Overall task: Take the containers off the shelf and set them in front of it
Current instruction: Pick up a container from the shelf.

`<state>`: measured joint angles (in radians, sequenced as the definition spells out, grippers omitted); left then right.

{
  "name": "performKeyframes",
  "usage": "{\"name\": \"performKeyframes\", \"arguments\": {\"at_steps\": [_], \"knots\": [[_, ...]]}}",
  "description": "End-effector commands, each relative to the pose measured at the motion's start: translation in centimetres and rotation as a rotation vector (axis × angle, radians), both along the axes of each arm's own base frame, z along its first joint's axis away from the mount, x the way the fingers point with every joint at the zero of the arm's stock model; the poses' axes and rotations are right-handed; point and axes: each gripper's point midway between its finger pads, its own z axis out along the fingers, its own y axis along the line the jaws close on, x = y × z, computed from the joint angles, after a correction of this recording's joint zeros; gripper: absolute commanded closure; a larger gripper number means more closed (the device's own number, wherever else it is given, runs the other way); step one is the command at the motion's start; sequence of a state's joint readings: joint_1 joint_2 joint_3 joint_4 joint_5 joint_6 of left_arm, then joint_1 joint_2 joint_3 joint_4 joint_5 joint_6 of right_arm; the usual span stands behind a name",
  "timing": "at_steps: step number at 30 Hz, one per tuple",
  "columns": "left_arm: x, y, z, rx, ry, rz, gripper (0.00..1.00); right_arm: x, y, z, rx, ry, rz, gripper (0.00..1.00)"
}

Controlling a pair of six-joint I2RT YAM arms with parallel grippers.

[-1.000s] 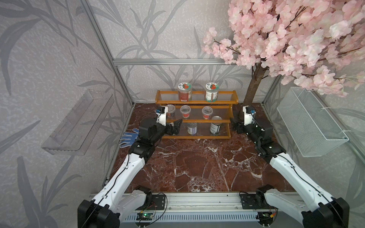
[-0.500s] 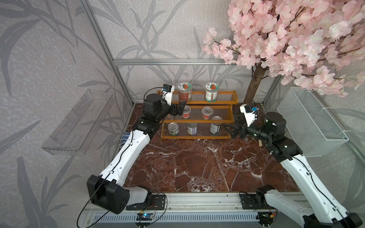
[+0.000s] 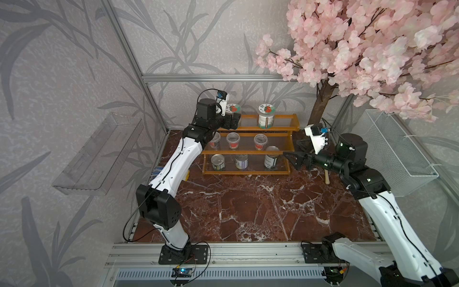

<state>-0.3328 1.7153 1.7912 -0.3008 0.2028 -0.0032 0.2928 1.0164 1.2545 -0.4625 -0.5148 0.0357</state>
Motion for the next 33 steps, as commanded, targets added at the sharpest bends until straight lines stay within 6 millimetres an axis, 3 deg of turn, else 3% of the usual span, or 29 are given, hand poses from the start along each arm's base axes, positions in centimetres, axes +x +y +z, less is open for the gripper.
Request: {"name": "performKeyframes", "arguments": {"at_steps": [1, 11, 17, 22, 28, 33], "knots": [[0.3, -0.6, 1.1, -0.018, -0.006, -0.006, 0.0, -0.2, -0.5, 0.5, -0.012, -0.016, -0.014, 0.01], [2.0, -1.2, 0.3, -0.03, 0.009, 0.01, 0.01, 0.1, -0.8, 0.5, -0.01, -0.023, -0.03, 0.01], [1.9, -1.1, 1.0, -0.043, -0.008, 0.017, 0.27, 0.4, -0.9, 0.3, -0.007, -0.022, -0.033, 0.01], [1.2, -1.0, 2.0, -0.038, -0.038, 0.014, 0.29, 0.5, -0.4, 0.3, 0.009, -0.016, -0.009, 0.01], [-1.5, -1.9, 4.7, 0.015, -0.097, 0.003, 0.28, 0.3, 0.4, 1.2, 0.057, -0.03, 0.041, 0.01], [-6.3, -3.1, 6.5, 0.025, -0.127, -0.008, 0.27, 0.4, 0.7, 1.3, 0.07, -0.028, 0.057, 0.01]]}}
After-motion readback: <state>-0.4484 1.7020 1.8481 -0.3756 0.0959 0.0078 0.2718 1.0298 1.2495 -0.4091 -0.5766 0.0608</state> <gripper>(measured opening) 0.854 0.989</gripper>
